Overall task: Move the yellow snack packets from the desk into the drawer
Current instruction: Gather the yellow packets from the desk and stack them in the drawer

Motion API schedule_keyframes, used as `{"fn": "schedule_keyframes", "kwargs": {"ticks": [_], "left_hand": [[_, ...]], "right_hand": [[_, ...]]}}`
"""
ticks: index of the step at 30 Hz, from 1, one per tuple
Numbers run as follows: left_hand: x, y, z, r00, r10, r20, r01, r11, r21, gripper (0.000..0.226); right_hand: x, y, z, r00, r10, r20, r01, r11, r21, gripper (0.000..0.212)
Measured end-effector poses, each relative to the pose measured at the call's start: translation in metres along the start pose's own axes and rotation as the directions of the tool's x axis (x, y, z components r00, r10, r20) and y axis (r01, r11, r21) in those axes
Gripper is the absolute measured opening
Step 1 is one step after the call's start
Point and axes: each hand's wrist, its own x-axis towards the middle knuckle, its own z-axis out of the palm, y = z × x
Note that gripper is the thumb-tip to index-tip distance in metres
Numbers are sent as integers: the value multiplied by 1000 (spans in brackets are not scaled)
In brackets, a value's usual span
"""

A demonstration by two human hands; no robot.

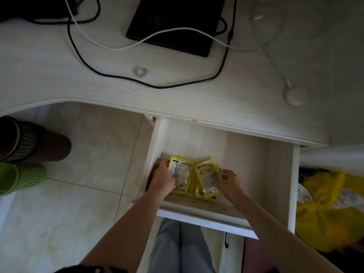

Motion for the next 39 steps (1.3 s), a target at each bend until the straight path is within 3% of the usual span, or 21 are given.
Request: {"fn": "schedule_keyframes", "kwargs": {"ticks": [6, 10, 15, 21, 25, 34, 39], "left_hand": [[-31, 5, -16, 995, 103, -7, -103, 995, 14, 37], [-61, 7, -34, 984, 170, -53, -171, 985, -19, 45], [-99, -6, -61, 956, 226, -187, -246, 965, -93, 28], [-123, -50, -95, 938, 104, -330, -182, 960, -214, 24], [-131, -89, -115, 889, 24, -457, -150, 959, -241, 27], [-138, -200, -195, 807, -113, -579, -45, 967, -251, 27], [-136, -270, -253, 759, -148, -634, 4, 975, -223, 25]], "right_hand": [[-24, -12, -14, 999, -35, 6, 35, 992, -118, 44], [-47, -30, -20, 990, -135, 34, 139, 967, -212, 41], [-80, -64, -9, 955, -287, 77, 297, 908, -295, 38], [-116, -112, 30, 874, -445, 197, 485, 767, -420, 36], [-137, -145, 67, 775, -561, 290, 626, 626, -464, 33], [-180, -225, 185, 634, -617, 466, 765, 416, -491, 37], [-203, -271, 254, 604, -633, 484, 790, 398, -466, 38]]}}
